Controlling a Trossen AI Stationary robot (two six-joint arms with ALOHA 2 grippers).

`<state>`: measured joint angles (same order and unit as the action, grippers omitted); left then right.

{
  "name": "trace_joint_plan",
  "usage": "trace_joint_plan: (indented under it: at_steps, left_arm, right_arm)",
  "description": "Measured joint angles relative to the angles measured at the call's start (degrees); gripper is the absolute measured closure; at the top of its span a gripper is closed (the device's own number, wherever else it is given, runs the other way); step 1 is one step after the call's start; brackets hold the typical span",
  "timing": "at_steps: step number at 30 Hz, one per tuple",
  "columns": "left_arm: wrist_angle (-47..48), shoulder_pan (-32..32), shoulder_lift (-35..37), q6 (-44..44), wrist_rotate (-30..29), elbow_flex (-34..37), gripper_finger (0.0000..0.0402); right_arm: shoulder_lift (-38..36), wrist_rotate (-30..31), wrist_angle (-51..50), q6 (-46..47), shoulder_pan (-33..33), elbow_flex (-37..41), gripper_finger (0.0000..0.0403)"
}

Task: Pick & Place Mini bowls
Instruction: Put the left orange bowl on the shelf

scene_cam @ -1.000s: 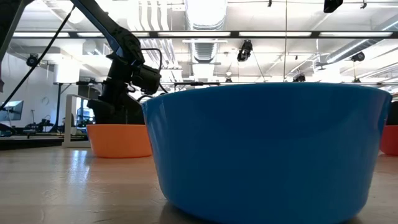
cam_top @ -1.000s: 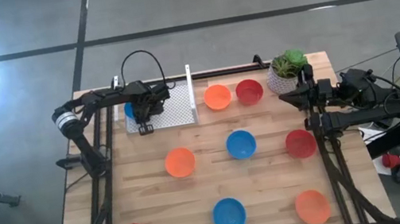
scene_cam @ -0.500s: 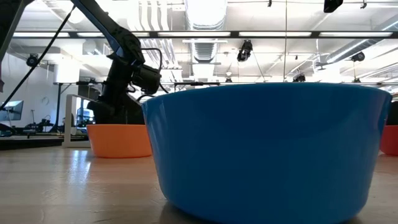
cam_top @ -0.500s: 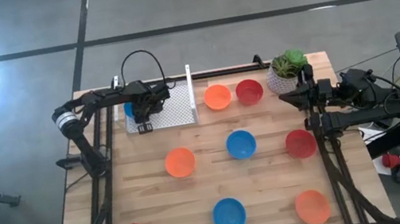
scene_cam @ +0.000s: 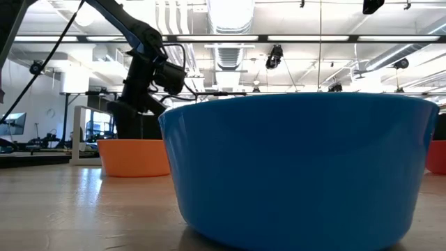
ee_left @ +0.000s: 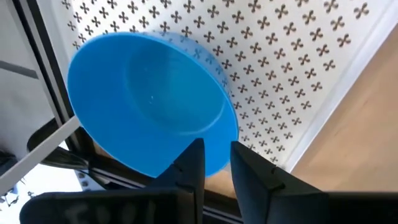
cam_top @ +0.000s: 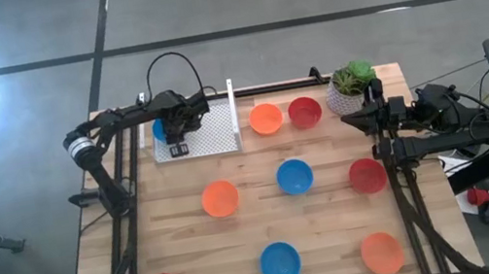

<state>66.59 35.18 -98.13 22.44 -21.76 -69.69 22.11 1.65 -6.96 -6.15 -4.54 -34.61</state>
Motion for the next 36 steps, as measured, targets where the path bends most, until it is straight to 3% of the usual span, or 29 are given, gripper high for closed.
trace_joint_plan:
  at_steps: [5, 9, 16, 25, 30, 36]
  left_arm:
    - [1.9, -0.1, 0.1, -0.8, 0.2, 0.0, 0.0331]
    - [2.6, -0.8, 2.7, -1.3, 5.3, 0.0, 0.0331]
    - [2.5, -4.2, 11.5, -3.6, 7.8, 0.4, 0.0331]
    - [-0.5, -11.1, 24.9, -14.3, 7.8, 0.5, 0.0332]
    - [-5.5, -16.0, 32.3, -20.7, 7.7, 0.5, 0.0353]
    - [-11.1, -21.5, 39.9, -25.6, 7.7, 0.6, 0.0398]
  right_arm:
    - [0.0, 0.0, 0.0, 0.0, 0.0, 0.0, 0.0394]
    - [0.0, 0.0, 0.0, 0.0, 0.0, 0.0, 0.0394]
    - [0.0, 0.0, 0.0, 0.0, 0.0, 0.0, 0.0394]
    - [0.0, 0.0, 0.0, 0.1, 0.0, 0.0, 0.0394]
    - [0.0, 0.4, 0.3, 1.9, 0.0, 0.0, 0.0394]
    - [0.0, 8.0, 0.3, 7.5, 0.0, 0.0, 0.0394]
